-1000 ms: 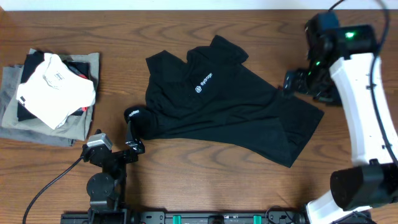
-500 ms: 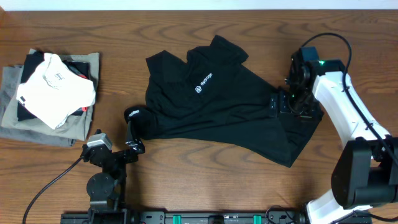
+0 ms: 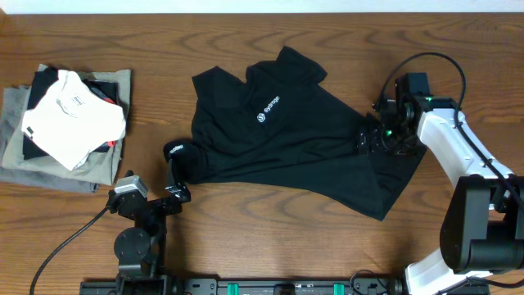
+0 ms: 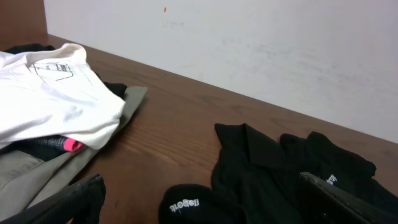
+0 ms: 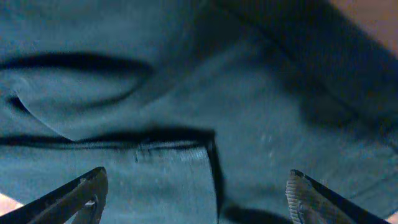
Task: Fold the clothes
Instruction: 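Grasp the right side of the black t-shirt with the right gripper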
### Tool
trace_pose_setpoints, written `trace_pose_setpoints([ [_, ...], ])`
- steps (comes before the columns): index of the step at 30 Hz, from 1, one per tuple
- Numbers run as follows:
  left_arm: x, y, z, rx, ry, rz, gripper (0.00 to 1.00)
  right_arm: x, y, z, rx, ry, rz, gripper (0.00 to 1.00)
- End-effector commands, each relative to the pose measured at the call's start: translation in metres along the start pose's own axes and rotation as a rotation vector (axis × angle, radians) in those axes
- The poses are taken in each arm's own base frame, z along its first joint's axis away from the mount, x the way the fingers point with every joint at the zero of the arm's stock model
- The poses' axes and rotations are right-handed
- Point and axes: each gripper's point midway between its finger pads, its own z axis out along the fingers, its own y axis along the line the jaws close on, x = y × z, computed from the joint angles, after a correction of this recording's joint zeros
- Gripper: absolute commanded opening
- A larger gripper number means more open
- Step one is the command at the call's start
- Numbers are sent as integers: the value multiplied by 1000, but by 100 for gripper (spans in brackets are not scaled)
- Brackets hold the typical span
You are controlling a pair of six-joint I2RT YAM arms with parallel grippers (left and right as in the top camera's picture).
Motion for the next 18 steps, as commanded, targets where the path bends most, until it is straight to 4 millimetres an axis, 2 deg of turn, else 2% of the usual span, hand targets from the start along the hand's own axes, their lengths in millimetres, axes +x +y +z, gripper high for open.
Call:
trace_pose_setpoints([
  [1,17,8,1,-28,45,19,98,-2,4,0,-20,-13,-36,87],
  [7,17,8,1,-28,45,19,98,0,11,3,-59,-15,-134,88],
  [18,17,8,1,-28,46,20,98,22,16,22,-114,29,-124,89],
])
